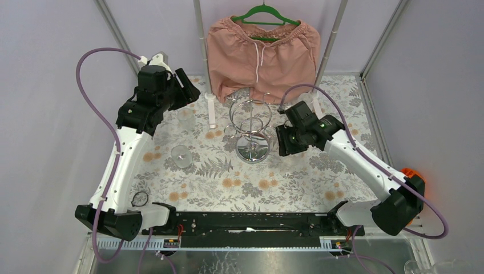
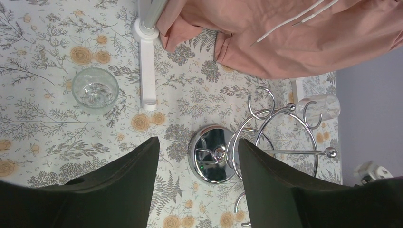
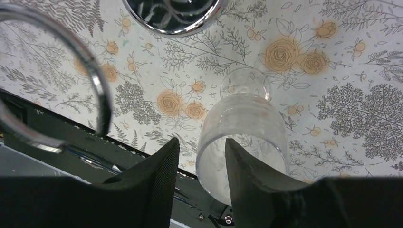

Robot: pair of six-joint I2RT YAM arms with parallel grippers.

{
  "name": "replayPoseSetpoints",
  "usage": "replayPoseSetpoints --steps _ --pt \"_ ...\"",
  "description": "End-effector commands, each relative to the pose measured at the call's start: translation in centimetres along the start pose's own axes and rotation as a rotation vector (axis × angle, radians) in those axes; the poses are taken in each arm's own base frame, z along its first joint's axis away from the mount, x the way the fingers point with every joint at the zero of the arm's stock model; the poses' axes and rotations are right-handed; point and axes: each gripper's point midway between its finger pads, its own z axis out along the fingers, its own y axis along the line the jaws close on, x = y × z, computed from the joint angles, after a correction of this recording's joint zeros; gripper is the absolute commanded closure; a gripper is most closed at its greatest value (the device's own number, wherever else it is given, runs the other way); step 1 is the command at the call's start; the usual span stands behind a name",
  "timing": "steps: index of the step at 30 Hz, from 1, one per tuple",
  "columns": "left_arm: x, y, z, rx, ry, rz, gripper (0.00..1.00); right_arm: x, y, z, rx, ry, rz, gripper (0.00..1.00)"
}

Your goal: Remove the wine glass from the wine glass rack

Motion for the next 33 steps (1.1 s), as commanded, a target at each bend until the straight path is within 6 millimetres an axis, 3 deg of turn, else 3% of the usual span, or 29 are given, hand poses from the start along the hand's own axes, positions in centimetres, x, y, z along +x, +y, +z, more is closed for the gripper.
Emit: replayPoseSetpoints --steps 1,6,18,20,26,33 --pt "-0.2 0.1 0.6 -0.007 -0.015 0.025 0.3 -1.7 0.8 -3.1 -0.022 -0.094 -0.001 0.52" --pt "-0.2 0.2 0.4 -0.007 -0.018 0.022 0.3 -2.8 0.7 -5.3 -0.008 -0.163 0.003 0.49" --pt "0.0 0.2 0.1 -0.004 -0.019 0.016 0.3 -5.9 -2.7 -10.9 0.178 -0.405 0.096 0.41" --pt "-0.1 0.2 0.0 -0.006 -0.023 0.014 0.3 -6.4 -3.6 -12.0 0.226 -0.457 0.129 0.41" --pt "-0.2 0.2 0.0 -0.008 -0.03 0.013 0.3 -6.7 -9.6 -15.4 0.548 -0.635 0.3 0.38" --pt "-0.1 0.3 0.0 -0.009 -0.027 0.011 0.3 -6.4 -10.4 -16.0 0.589 -0.668 0.338 0.38"
